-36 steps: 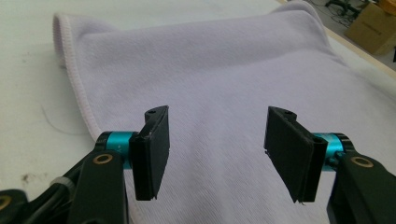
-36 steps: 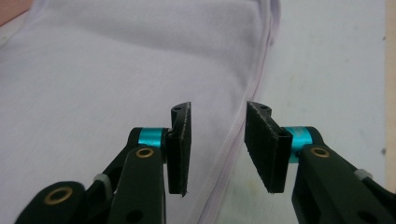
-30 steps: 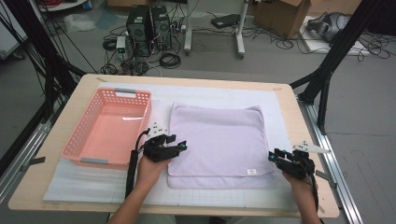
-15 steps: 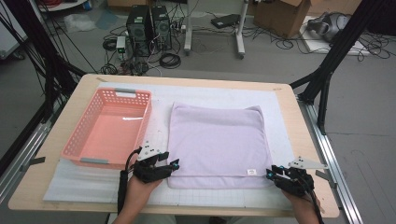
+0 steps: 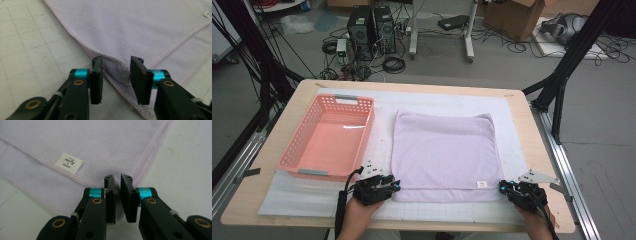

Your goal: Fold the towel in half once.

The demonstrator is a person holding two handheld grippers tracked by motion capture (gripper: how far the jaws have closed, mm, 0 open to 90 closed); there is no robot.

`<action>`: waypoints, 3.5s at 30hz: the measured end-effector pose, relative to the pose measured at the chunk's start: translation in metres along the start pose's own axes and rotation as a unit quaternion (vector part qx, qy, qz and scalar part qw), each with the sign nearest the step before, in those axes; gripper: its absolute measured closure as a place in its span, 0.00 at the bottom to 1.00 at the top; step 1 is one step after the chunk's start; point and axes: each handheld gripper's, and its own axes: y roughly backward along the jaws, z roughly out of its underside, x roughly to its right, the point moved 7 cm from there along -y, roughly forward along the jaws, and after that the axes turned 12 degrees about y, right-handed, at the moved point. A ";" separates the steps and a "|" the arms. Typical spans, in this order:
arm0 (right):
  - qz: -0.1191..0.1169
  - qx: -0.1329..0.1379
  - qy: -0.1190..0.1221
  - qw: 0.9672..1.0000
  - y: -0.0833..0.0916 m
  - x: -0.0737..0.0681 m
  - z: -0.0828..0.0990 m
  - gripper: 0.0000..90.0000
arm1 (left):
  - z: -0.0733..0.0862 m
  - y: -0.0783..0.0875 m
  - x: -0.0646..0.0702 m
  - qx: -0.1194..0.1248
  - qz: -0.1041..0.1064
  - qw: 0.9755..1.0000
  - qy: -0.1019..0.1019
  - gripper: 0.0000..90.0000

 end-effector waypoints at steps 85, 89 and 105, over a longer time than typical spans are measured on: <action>-0.008 -0.002 -0.058 0.998 0.016 -0.013 0.011 0.95 | 0.015 0.011 0.011 -0.019 0.018 1.000 0.003 0.96; -0.021 0.019 -0.064 0.998 0.026 -0.015 0.010 0.95 | 0.015 0.018 0.014 -0.016 0.030 0.999 0.014 0.97; -0.057 -0.007 -0.052 0.997 0.083 -0.061 0.027 0.94 | 0.046 0.071 0.028 -0.027 0.098 0.995 0.016 0.95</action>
